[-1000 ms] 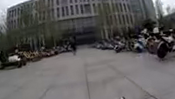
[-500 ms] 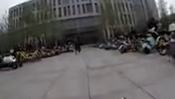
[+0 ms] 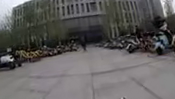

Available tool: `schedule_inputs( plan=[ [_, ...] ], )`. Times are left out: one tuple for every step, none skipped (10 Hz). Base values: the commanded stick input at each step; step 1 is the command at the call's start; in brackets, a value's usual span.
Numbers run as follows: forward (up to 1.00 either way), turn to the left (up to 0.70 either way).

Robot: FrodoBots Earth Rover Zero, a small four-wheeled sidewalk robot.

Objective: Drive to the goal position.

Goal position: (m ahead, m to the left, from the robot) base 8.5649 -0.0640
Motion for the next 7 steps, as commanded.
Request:
schedule_inputs(
  plan=[
    [1.00, -0.22],
    [1.00, -0.21],
    [1.00, -0.11],
    [1.00, -0.21],
    [1.00, -0.31],
    [1.00, -0.08],
    [1.00, 0.06]
  ],
)
